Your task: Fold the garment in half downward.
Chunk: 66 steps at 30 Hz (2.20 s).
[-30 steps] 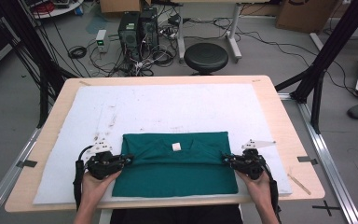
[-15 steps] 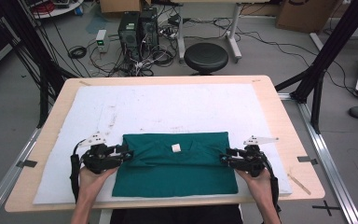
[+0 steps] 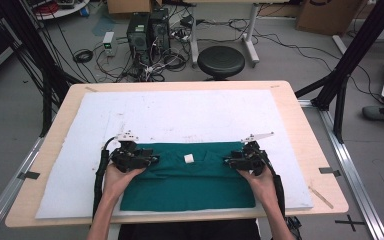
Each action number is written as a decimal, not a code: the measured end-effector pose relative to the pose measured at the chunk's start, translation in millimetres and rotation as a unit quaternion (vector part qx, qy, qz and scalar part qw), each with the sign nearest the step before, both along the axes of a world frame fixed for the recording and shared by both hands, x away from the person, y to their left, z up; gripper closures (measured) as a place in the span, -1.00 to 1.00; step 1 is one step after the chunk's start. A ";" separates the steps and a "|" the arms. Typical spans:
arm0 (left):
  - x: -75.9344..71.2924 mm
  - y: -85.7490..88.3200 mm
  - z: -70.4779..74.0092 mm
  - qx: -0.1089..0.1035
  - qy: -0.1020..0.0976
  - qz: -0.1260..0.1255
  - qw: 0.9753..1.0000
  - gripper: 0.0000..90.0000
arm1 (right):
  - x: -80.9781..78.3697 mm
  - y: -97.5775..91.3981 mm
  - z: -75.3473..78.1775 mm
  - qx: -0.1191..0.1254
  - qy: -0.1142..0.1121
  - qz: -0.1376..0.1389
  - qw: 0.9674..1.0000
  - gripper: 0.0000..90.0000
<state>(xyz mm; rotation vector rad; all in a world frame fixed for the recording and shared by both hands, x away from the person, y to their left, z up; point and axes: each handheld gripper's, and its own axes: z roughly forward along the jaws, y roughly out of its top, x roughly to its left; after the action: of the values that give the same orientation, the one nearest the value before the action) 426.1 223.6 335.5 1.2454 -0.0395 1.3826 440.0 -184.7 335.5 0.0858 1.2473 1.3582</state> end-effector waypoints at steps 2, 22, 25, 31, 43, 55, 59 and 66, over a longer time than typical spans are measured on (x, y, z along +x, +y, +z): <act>2.2 1.0 0.2 0.011 0.012 0.006 1.000 0.38 | 3.0 0.2 1.8 -0.002 0.013 -0.006 1.000 0.26; -7.9 13.7 -70.2 0.067 -0.041 -0.039 0.996 0.95 | 2.9 -26.3 -56.8 -0.069 0.007 0.094 0.993 0.98; -5.6 16.0 -78.0 0.068 -0.038 -0.040 0.996 0.95 | 4.1 -25.6 -65.6 -0.075 0.003 0.092 0.993 0.98; 1.4 19.8 -89.6 0.074 -0.033 -0.032 0.996 0.95 | 8.5 -24.4 -76.2 -0.082 0.004 0.092 0.992 0.98; -10.9 21.8 -88.1 0.023 -0.079 -0.045 0.996 0.28 | -0.4 -28.2 -75.5 -0.052 -0.020 0.110 0.992 0.37; 10.5 -14.4 -96.4 0.073 -0.069 0.035 0.994 0.13 | 6.7 10.1 -80.2 -0.078 -0.027 0.041 0.996 0.18; 13.5 -17.3 -103.1 0.090 -0.071 0.064 0.991 0.14 | 12.0 13.0 -90.4 -0.090 -0.044 -0.001 0.995 0.18; 6.2 -13.0 -104.0 0.079 -0.086 0.044 0.992 0.04 | 8.9 6.4 -88.4 -0.080 -0.047 0.017 0.996 0.03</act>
<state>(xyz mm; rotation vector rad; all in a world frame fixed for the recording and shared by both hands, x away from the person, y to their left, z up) 432.3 210.6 231.4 1.2665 -0.2199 1.5862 448.9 -178.3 247.1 -0.1112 1.2784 1.2710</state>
